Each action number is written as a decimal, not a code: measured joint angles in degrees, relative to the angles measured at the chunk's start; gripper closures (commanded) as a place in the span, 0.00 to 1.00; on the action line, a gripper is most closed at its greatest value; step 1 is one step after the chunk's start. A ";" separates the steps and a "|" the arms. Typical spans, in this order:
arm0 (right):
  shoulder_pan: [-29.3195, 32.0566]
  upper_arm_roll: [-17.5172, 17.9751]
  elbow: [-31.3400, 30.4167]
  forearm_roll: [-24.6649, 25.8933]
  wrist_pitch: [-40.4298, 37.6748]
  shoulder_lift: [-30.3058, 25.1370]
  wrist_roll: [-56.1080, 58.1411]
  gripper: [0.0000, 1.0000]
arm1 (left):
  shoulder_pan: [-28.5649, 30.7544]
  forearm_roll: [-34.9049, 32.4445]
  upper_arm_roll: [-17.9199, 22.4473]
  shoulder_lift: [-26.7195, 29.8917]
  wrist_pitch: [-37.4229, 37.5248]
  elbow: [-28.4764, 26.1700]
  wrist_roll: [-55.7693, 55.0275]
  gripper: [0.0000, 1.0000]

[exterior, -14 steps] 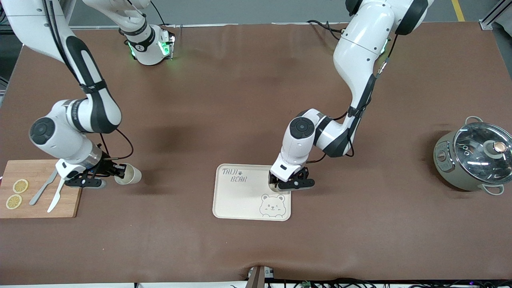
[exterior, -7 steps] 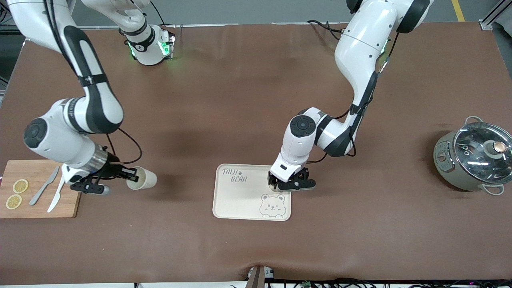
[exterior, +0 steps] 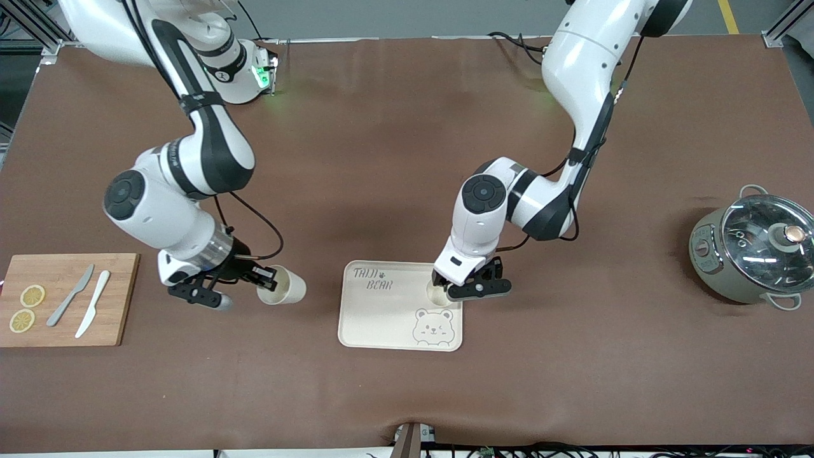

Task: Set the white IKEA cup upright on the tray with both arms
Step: 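Withdraw the left gripper from the tray back toward its rest pose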

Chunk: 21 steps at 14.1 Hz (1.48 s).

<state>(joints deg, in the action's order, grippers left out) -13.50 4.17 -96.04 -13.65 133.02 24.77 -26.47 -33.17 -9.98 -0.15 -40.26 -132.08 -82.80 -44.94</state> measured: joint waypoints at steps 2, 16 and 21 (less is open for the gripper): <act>-1.61 -0.12 1.20 0.00 0.24 1.94 -2.64 1.00 | 0.40 0.00 0.03 3.34 6.59 0.14 3.28 0.00; -11.96 -0.59 11.50 15.55 7.22 16.39 -27.31 1.00 | 22.09 3.27 0.32 15.68 20.86 -0.12 40.17 0.00; -14.68 -1.92 11.60 16.04 10.52 18.99 -29.66 1.00 | 29.15 6.64 0.32 15.80 20.02 -0.50 48.78 0.00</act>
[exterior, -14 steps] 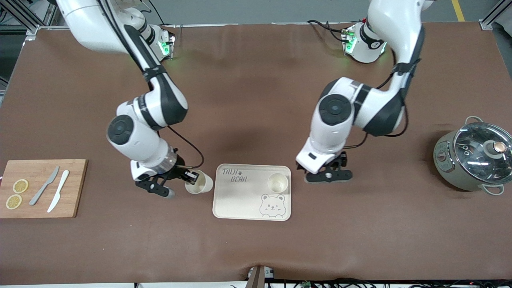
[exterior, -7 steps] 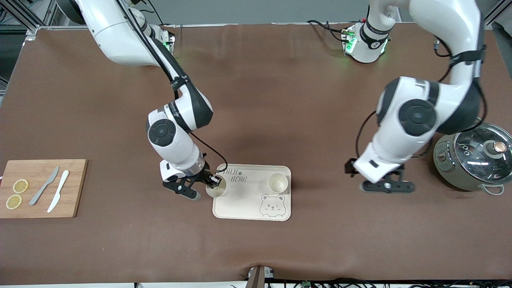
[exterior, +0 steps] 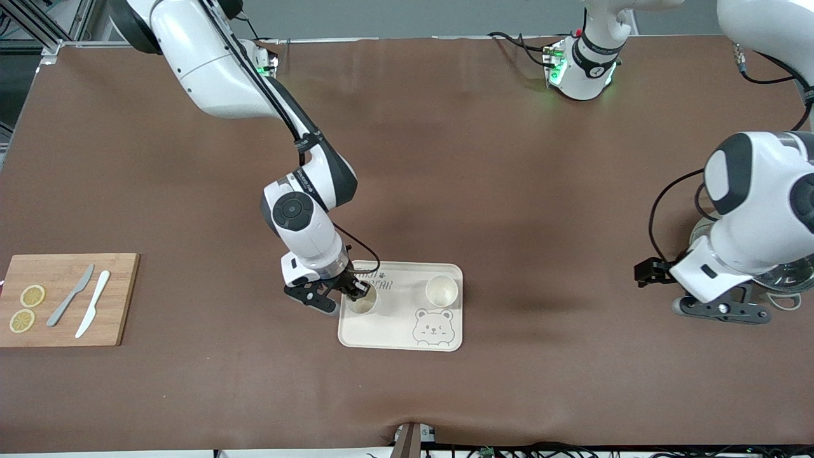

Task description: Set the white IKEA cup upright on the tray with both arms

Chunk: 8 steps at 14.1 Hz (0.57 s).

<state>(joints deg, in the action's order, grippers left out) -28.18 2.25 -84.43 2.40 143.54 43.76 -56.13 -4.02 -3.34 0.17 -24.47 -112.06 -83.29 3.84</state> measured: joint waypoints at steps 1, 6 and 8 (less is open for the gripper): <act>-1.01 -0.90 0.00 0.00 0.51 0.41 -0.64 1.00 | 0.30 0.07 0.00 -0.01 -0.68 -0.11 0.16 0.00; -3.59 -2.77 0.03 0.03 2.59 2.12 -1.97 1.00 | 0.27 0.13 -0.14 -0.33 -2.14 -0.73 0.12 0.00; -4.61 -3.77 0.03 0.04 3.32 2.53 -2.57 1.00 | 0.45 1.11 -0.13 -0.10 -2.18 -0.67 0.01 0.00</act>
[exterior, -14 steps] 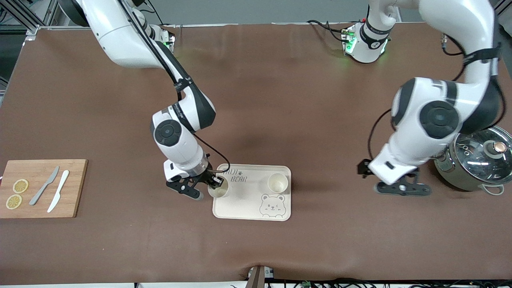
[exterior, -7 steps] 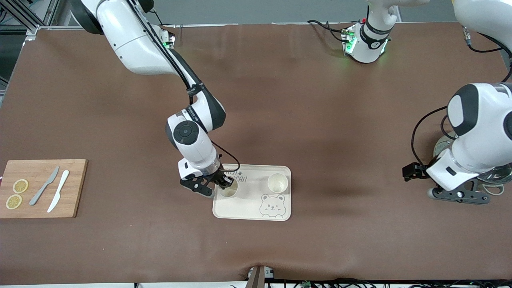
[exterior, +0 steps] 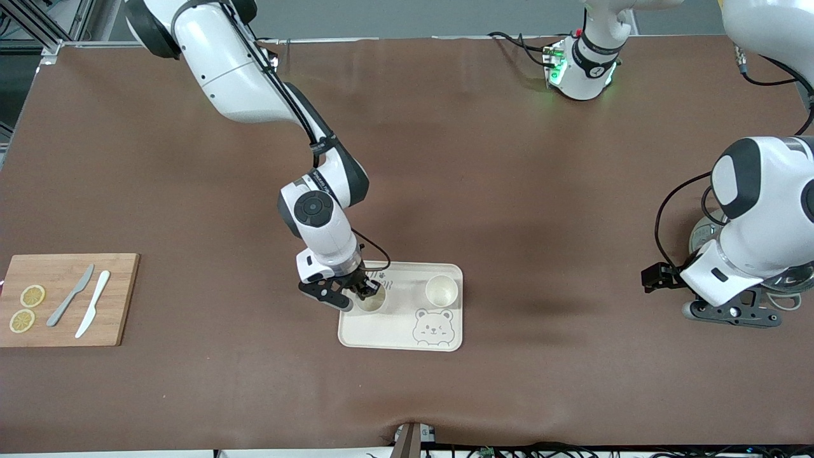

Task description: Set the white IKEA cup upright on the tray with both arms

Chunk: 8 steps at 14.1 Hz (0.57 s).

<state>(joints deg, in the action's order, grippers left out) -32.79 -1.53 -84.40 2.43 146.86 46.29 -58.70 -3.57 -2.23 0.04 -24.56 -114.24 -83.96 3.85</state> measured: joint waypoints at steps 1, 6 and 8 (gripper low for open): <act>-0.61 -0.50 0.00 0.01 0.49 0.32 -0.39 1.00 | 0.06 0.50 0.00 0.48 0.30 0.06 0.00 0.00; -2.16 -1.85 0.07 0.02 1.64 1.27 -0.93 1.00 | 0.05 1.18 -0.02 8.31 10.53 0.77 -1.23 0.00; -2.17 -1.93 0.09 0.07 1.67 1.29 -0.94 0.59 | 0.02 1.19 -0.04 12.30 15.31 0.70 -1.24 0.00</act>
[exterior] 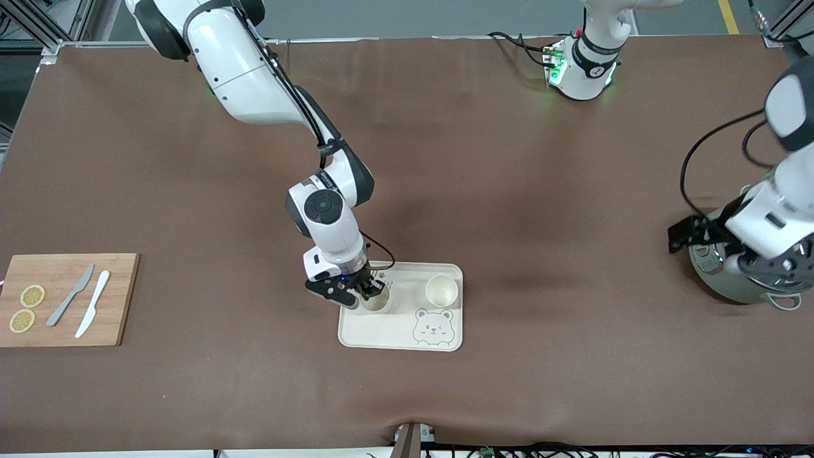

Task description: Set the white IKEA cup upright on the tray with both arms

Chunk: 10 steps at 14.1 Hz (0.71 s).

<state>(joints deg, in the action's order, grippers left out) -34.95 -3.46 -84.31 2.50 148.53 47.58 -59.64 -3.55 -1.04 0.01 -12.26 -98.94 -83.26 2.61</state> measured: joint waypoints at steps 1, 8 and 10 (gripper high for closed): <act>0.00 -0.05 0.01 0.12 0.07 0.01 -0.01 0.40 | -0.01 0.00 -0.01 1.82 1.53 -0.33 0.00 0.00; 0.00 -0.21 0.05 2.46 1.44 0.19 -0.07 0.00 | -0.02 0.01 -0.02 10.63 3.75 -4.10 -0.13 0.00; -0.01 -0.22 0.36 2.54 1.41 0.19 -0.06 0.00 | -0.02 1.18 -0.01 11.53 3.76 -4.16 -0.56 0.00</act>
<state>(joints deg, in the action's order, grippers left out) -34.96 -3.68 -83.95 5.04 149.94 47.77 -59.70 -3.58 0.14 0.00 -0.73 -95.17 -87.42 2.05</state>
